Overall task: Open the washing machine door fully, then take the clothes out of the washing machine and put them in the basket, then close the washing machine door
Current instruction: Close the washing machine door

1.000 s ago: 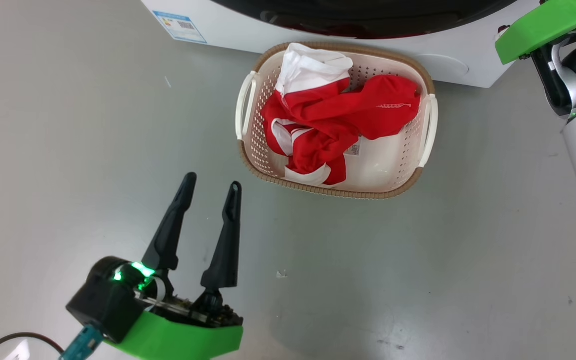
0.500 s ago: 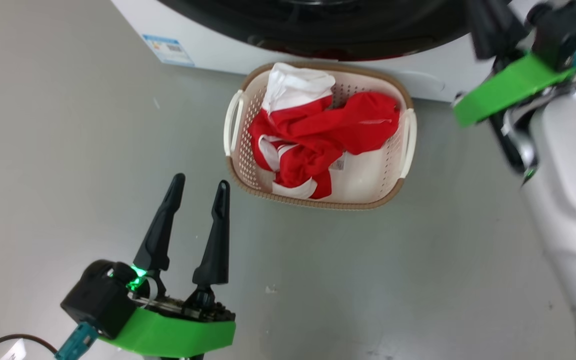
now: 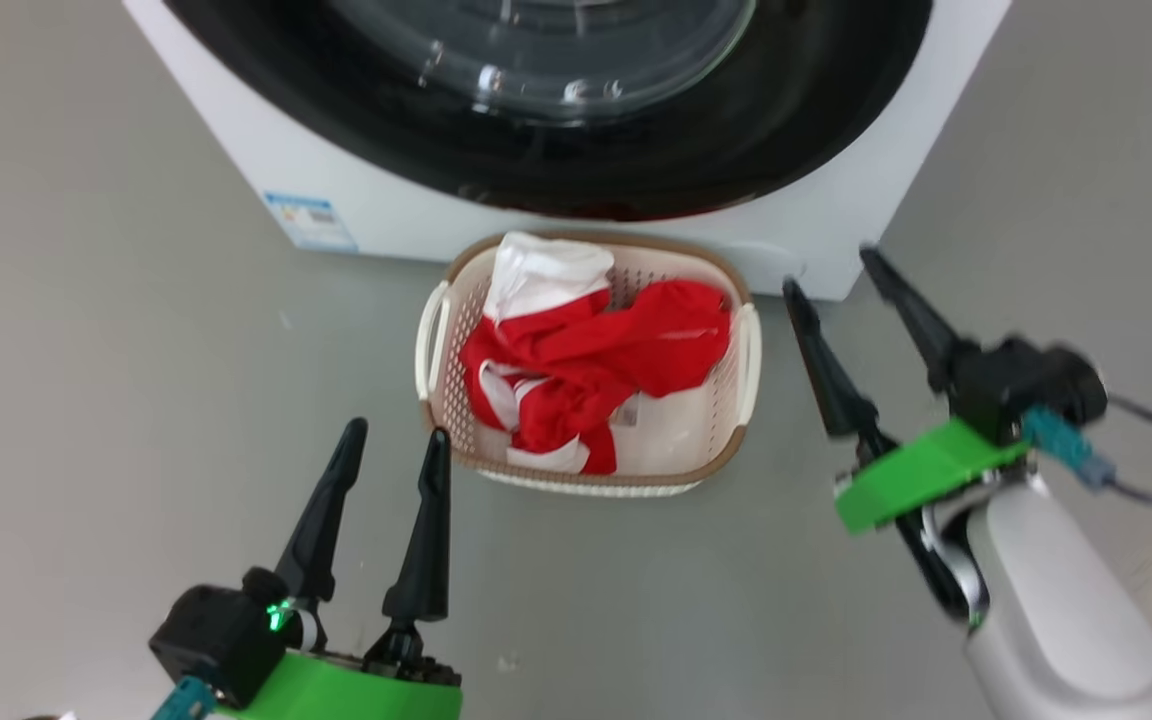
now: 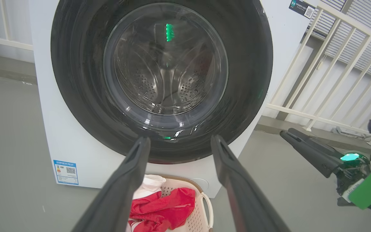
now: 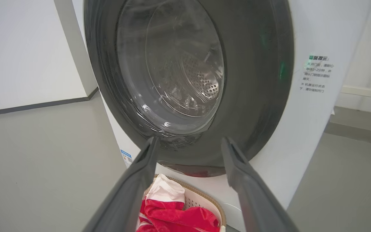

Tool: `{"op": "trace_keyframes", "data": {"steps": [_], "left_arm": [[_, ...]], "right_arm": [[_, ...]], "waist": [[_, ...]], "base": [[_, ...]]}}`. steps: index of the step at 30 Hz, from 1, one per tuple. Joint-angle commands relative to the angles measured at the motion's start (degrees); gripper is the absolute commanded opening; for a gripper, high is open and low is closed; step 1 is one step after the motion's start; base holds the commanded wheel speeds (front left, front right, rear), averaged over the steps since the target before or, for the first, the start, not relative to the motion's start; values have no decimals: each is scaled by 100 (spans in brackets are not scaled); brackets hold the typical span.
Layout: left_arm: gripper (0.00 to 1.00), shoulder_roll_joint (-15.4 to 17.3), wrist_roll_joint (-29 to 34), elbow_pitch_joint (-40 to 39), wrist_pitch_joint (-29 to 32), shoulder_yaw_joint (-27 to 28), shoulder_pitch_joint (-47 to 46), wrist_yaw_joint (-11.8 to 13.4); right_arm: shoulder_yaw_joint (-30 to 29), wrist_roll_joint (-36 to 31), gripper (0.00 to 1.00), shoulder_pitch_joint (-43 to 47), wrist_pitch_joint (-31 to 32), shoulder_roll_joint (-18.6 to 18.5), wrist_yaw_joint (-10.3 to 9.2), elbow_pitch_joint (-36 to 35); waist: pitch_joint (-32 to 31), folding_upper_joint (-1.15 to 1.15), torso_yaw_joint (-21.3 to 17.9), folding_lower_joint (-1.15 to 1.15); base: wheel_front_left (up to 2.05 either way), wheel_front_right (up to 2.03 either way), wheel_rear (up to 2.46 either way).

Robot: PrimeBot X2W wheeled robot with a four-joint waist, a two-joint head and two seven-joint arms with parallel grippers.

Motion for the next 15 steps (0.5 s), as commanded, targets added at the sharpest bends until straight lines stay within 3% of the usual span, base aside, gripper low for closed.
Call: {"op": "trace_keyframes", "data": {"steps": [1, 15], "left_arm": [[100, 52, 77, -119, -44, 214, 55, -40], [100, 52, 385, -3, -44, 501, 593, -70]], "right_arm": [[47, -45, 100, 190, -21, 78, -22, -204], [-773, -433, 100, 1751, -21, 189, -22, -1169]], "waist": [[-331, 0, -244, 0], [-1154, 0, -809, 0]], "base": [[0, 0, 0], [0, 0, 0]]}}
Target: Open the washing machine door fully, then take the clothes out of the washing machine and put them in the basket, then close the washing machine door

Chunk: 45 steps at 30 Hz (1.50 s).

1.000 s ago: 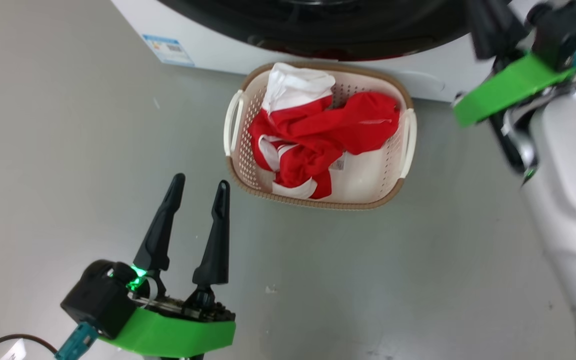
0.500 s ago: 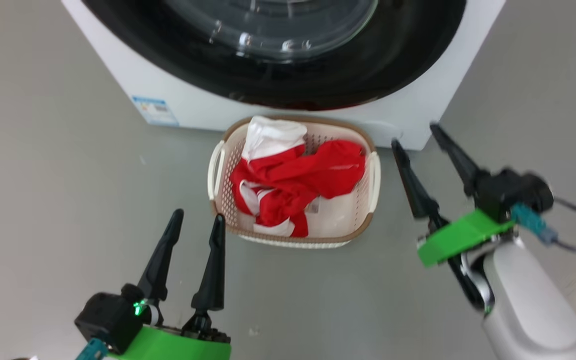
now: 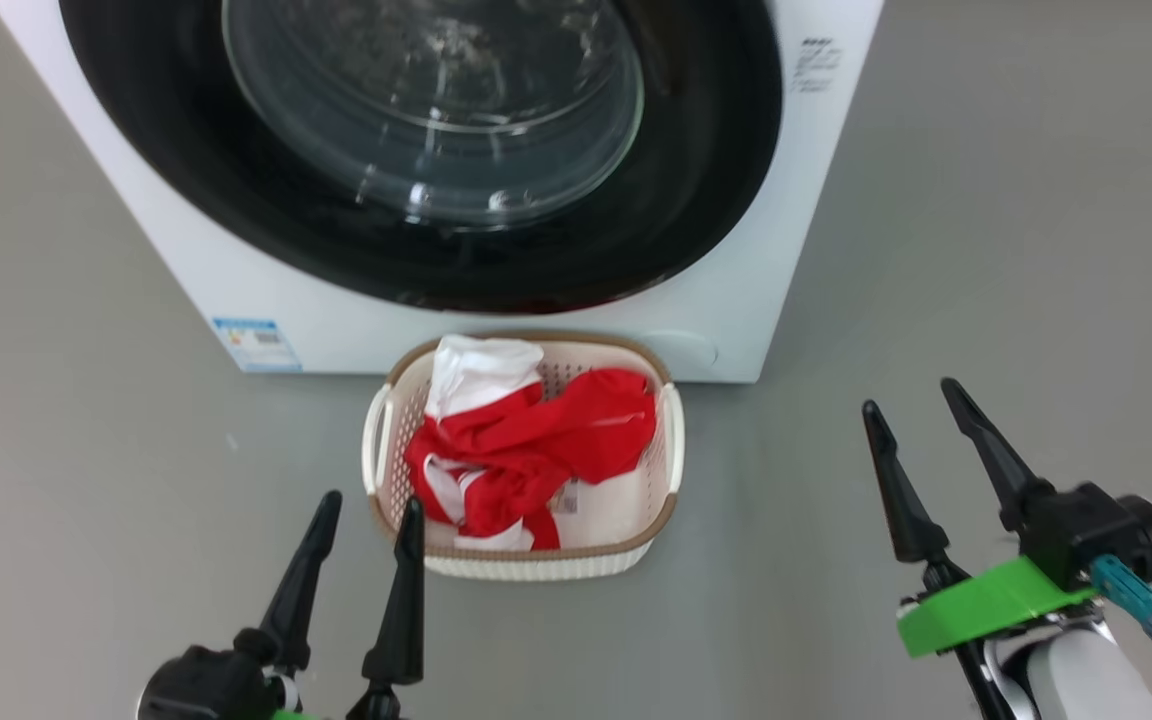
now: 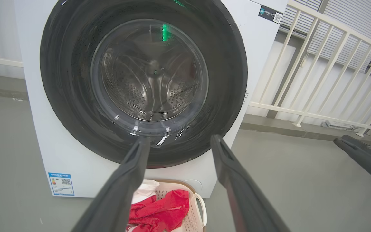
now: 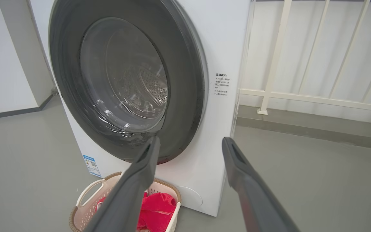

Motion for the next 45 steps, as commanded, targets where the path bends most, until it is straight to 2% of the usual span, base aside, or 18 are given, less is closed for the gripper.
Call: {"op": "trace_keyframes", "data": {"steps": [1, 12, 18, 32, 45], "left_arm": [[100, 41, 78, -100, -44, 210, 12, -30], [100, 41, 173, -53, -44, 543, 442, 35], [100, 41, 485, -59, -44, 760, 695, -22], [100, 41, 730, 40, -44, 1018, 899, -122], [100, 41, 806, -88, -44, 1078, 851, -275]], "right_arm": [[52, -73, 100, 55, -22, 20, -22, -223], [-276, -10, 100, 931, -22, 42, -22, -766], [-291, 159, 100, 1302, -22, 43, -22, -947], [-272, 143, 100, 1660, -22, 44, -22, -1297], [-265, 157, 100, 1683, -22, 44, -22, -1249]], "waist": [[-311, 0, -242, 0], [-831, 0, -468, 0], [-1028, 0, -550, 0], [-1247, 0, -681, 0], [-1231, 0, -710, 0]], "base": [[0, 0, 0], [0, 0, 0], [0, 0, 0], [0, 0, 0], [0, 0, 0]]}}
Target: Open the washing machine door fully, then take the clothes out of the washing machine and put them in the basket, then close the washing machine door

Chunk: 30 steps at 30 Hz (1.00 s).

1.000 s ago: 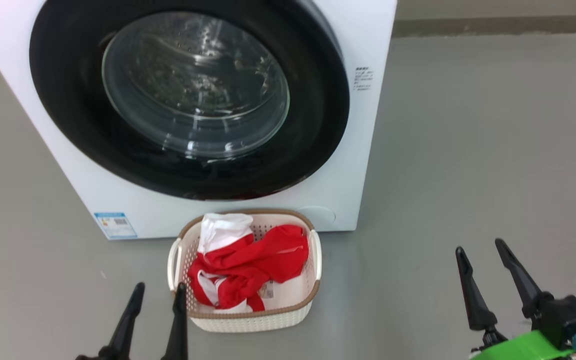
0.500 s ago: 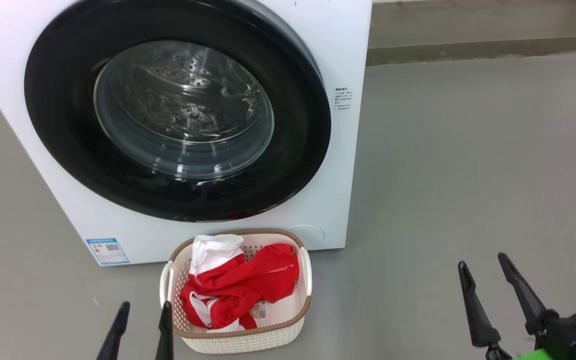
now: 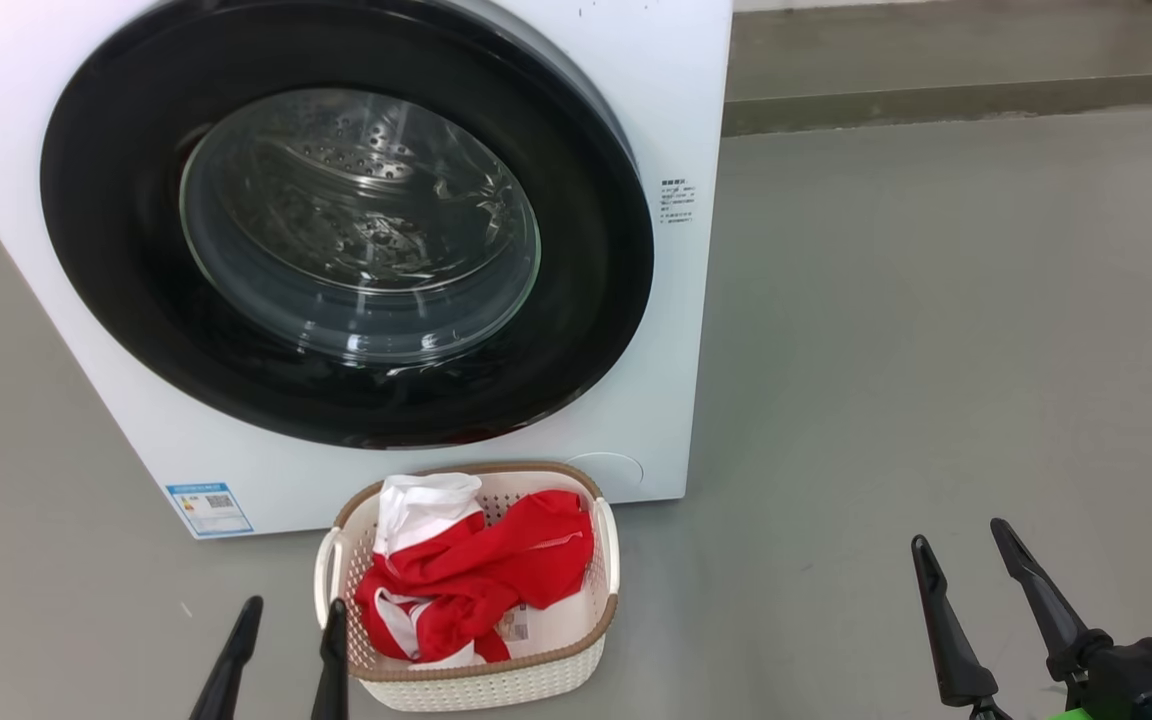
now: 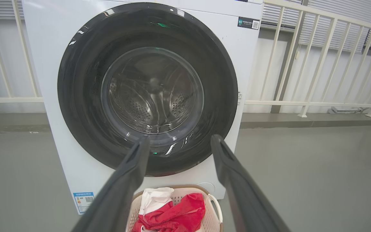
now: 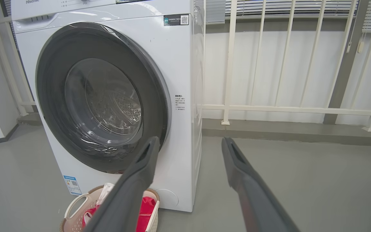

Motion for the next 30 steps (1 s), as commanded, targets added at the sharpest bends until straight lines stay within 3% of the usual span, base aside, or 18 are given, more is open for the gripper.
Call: {"op": "trace_keyframes", "data": {"steps": [1, 3, 4, 11, 15, 19, 30], "left_arm": [[100, 28, 63, -209, -45, 200, -154, -37], [100, 28, 69, -323, -45, 204, -164, -65], [0, -3, 14, -144, 1, -2, -1, -49], [0, -46, -175, 225, 90, -18, -3, -56], [0, -43, -439, 254, 158, 10, -46, -69], [0, -41, -700, 293, 223, 37, -93, -81], [0, -35, -1352, 387, 387, 107, -218, -113]], "right_arm": [[128, 50, 100, -142, -22, -77, -22, -124], [127, 44, 100, -148, -22, -77, -22, -123], [2, 0, 0, 1, -1, 2, 0, 28], [53, 193, 0, 84, 49, 52, 1, 387], [54, 474, 0, 36, 102, 31, 0, 408], [57, 753, 0, -19, 156, 13, -1, 442], [56, 1440, 0, -160, 293, -27, -3, 519]], "waist": [[9, 0, 8, 0], [22, 0, 24, 0], [19, 0, 19, 0], [28, 0, 25, 1], [32, 0, 37, 13], [55, 0, 48, 2], [96, 0, 75, 0]], "base": [[0, 0, 0], [0, 0, 0], [0, 0, 0], [0, 0, 0], [0, 0, 0], [0, 0, 0], [0, 0, 0]]}}
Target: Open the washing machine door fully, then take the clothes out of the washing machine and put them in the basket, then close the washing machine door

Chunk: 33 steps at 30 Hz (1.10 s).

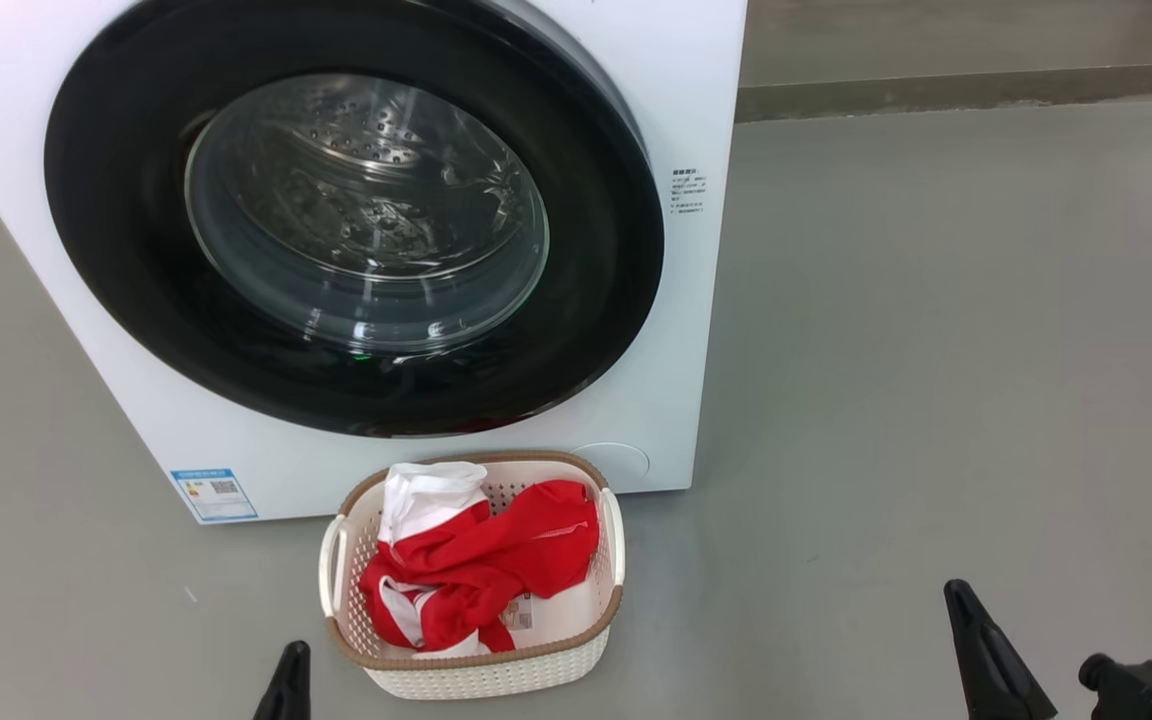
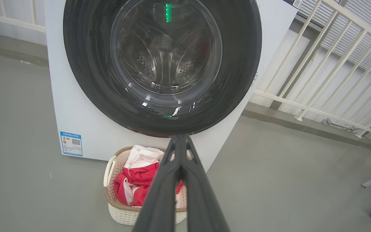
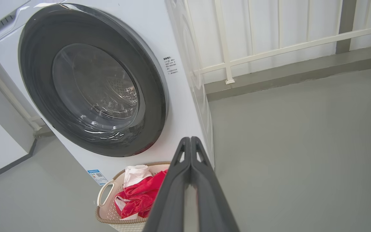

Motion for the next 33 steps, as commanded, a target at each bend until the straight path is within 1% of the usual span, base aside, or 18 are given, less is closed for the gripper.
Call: {"op": "trace_keyframes", "data": {"steps": [1, 33], "left_arm": [[0, 28, -156, -108, 19, 93, -283, -59], [0, 48, -2314, 192, 562, 324, -678, -163]], "right_arm": [[-14, 170, 0, -300, 30, -87, -4, -118], [-72, 2393, 0, -742, 530, -176, -10, 122]], "waist": [[5, 0, 4, -1], [126, 0, 94, -1]], "base": [[0, 0, 0], [0, 0, 0]]}}
